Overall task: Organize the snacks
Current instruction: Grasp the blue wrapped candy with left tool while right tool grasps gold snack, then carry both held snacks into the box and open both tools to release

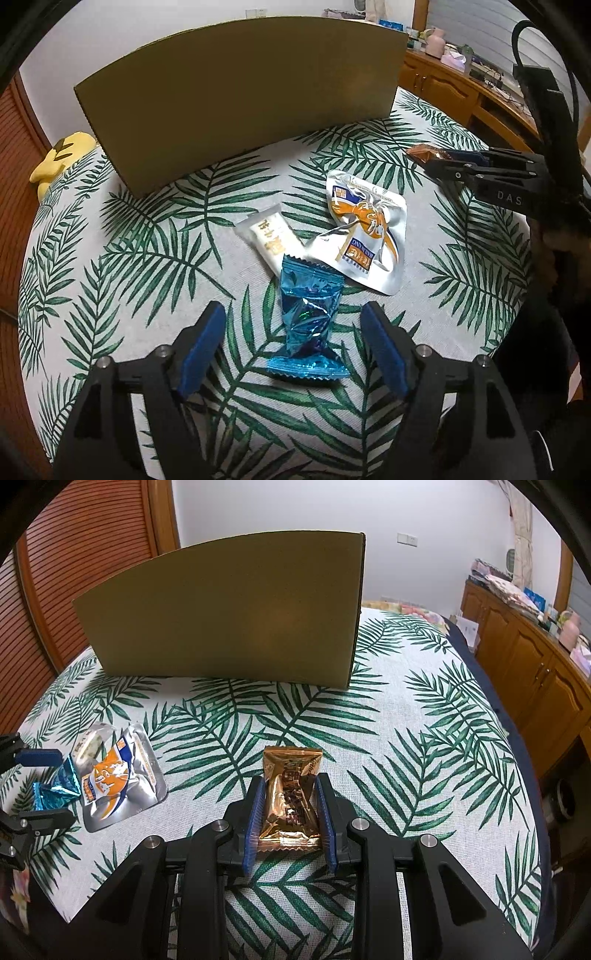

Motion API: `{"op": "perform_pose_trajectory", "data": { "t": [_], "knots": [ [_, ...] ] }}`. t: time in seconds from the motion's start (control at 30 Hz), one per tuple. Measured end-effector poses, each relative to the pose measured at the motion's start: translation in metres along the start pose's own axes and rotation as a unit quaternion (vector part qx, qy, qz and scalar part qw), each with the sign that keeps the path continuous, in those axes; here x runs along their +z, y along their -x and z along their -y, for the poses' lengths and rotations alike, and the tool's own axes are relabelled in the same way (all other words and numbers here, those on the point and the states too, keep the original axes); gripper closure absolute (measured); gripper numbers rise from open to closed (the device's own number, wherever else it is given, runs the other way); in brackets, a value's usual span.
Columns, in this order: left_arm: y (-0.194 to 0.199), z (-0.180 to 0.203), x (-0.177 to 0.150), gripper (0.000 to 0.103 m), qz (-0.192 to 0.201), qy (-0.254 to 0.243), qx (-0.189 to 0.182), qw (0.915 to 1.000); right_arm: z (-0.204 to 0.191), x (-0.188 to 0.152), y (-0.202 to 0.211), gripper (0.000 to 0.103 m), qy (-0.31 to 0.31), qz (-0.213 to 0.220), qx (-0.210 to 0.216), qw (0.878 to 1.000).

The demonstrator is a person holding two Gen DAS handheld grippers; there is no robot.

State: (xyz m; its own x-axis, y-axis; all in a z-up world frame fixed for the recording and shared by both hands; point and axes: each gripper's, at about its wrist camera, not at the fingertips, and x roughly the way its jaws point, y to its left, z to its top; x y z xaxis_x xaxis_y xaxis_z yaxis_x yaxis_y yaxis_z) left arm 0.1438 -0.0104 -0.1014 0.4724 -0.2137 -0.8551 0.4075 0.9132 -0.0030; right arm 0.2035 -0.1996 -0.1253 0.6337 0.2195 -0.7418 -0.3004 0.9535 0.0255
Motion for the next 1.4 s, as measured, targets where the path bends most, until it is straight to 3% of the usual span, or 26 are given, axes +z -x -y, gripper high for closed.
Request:
{"op": "perform_pose_trajectory", "data": {
  "t": [0.27,0.37,0.83,1.4],
  "knots": [
    [0.008,0.002,-0.003,0.072,0.021,-0.009,0.004,0.9997,0.0,0.0,0.0,0.078,0.0,0.0,-0.001,1.0],
    [0.008,0.004,-0.004,0.076,0.022,-0.013,-0.007,0.9997,0.0,0.0,0.0,0.078,0.0,-0.001,-0.001,1.0],
    [0.036,0.002,-0.002,0.078,0.071,0.001,-0.015,0.9974,0.006,0.003,0.006,0.083,-0.022,-0.002,0.02,1.0],
    [0.071,-0.009,0.03,0.078,0.138,0.004,-0.015,0.9903,-0.015,0.024,0.069,0.083,0.0,0.06,0.044,0.997]
  ]
}}
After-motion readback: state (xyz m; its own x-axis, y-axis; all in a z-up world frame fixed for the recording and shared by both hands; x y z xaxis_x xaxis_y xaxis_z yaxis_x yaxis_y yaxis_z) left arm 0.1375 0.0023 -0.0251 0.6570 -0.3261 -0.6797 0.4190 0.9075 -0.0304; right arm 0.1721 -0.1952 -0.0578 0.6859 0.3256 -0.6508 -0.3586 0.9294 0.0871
